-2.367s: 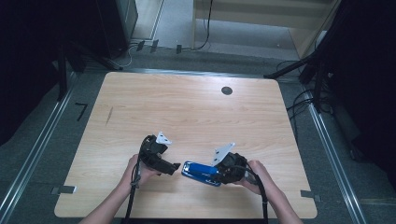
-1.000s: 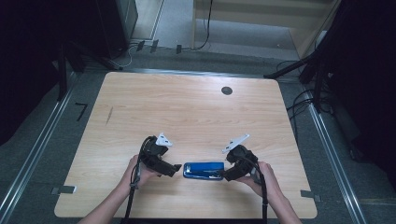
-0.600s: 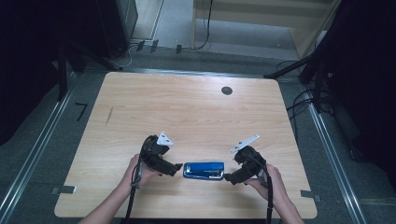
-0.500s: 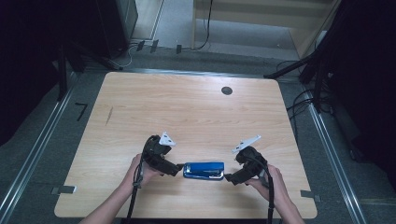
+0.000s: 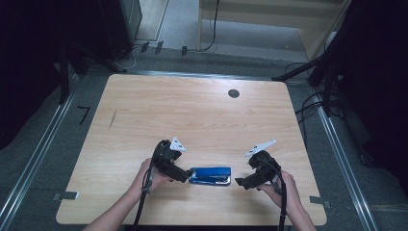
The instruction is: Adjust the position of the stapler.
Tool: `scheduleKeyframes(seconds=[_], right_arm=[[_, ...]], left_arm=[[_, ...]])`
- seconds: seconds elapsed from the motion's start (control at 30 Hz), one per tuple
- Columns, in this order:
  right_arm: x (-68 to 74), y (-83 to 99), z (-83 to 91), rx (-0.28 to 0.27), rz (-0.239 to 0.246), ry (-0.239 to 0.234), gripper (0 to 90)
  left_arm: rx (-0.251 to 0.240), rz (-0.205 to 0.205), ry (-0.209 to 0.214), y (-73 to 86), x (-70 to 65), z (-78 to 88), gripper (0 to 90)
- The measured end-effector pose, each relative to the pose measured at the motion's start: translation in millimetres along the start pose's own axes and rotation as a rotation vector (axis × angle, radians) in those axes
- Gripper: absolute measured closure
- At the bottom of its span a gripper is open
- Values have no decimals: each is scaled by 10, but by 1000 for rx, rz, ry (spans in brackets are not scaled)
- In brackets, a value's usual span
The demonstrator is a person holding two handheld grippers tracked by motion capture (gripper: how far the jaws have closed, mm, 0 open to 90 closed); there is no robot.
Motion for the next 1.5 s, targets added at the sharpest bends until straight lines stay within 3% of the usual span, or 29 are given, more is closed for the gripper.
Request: scheduleKeyframes(seconds=[0.4, 0.77, 0.97, 1.1, 1.33, 1.5], right_arm=[[-38, -18, -13, -4, -12, 11, 131], [-25, 4, 17, -11, -19, 18, 131], [-13, -57, -8, -1, -4, 22, 131], [-53, -70, -10, 5, -13, 26, 129], [-64, -60, -20, 0, -24, 20, 129], [-88, -30, -22, 11, -28, 14, 129]], left_arm=[[2, -19, 7, -37, -59, -37, 63], [-20, -33, 45, -90, -182, -44, 63], [-28, -71, 70, -140, -282, -32, 63], [-32, -68, 81, -174, -329, -64, 63], [-25, -111, 95, -273, -443, -136, 65], [-36, -140, 115, -363, -545, -216, 126]])
Point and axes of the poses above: each handheld gripper's, and its own axes: z roughly backward along the jaws, y roughly out of its underside, x roughly to its left, the point moved 2 cm from there along -z, roughly forward along the jaws, and after that the axes turned 1 degree about z, right-handed, at the moved point
